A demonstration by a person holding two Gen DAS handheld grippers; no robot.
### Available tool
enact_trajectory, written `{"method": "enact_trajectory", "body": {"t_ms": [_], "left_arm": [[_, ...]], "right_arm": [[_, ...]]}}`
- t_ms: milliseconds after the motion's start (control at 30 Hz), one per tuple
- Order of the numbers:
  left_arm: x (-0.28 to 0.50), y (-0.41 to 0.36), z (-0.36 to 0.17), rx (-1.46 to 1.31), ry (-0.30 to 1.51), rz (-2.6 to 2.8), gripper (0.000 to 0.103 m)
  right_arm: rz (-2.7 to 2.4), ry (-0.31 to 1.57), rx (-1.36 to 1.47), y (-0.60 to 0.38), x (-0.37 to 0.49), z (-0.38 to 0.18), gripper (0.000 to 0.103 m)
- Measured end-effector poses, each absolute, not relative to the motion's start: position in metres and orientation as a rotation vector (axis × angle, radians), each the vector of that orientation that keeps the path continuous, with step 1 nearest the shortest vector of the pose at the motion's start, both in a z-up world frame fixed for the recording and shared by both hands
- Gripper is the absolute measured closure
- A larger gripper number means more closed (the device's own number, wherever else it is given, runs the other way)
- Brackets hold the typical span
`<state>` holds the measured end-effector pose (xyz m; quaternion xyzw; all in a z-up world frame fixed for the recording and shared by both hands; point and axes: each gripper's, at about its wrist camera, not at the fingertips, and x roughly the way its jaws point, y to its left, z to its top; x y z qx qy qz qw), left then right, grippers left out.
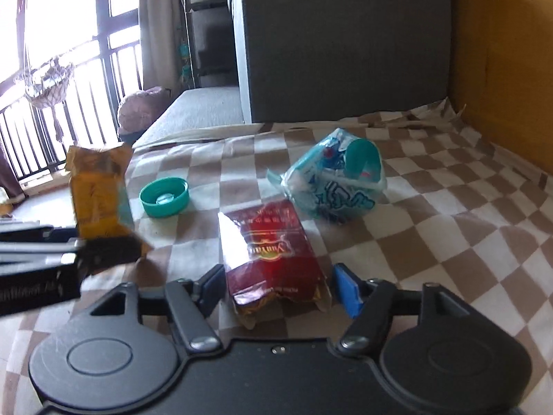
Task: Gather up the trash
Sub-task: 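Grasp the red snack bag with the right tool while left tool grasps the yellow box, then carry the red snack bag and yellow box in both tools over the wastebasket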
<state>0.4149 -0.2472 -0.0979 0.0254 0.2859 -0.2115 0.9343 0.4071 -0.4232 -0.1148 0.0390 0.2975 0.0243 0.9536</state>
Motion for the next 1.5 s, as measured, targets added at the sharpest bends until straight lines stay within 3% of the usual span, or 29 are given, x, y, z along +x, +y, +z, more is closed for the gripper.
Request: {"method": "enact_trajectory", "body": {"t_ms": [67, 233, 867, 1500], "left_arm": [[0.412, -0.245, -0.098, 0.062, 0.581, -0.432, 0.069], [0.409, -0.239, -0.095, 0.079, 0.567, -0.423, 0.07], [0.372, -0.159, -0.06, 0.053, 0.492, -0.314, 0.07], [0.296, -0.065, -0.026, -0.012, 0.466, -0.258, 0.07]], "right_arm": [[0.045, 0.598, 0.088, -0.424, 0.406, -0.115, 0.044], [0.047, 0.559, 0.085, -0.421, 0.398, -0.111, 0.05], [0.056, 0.459, 0.066, -0.375, 0.359, -0.081, 0.053], [0.075, 0.482, 0.069, -0.282, 0.295, -0.047, 0.053]]}}
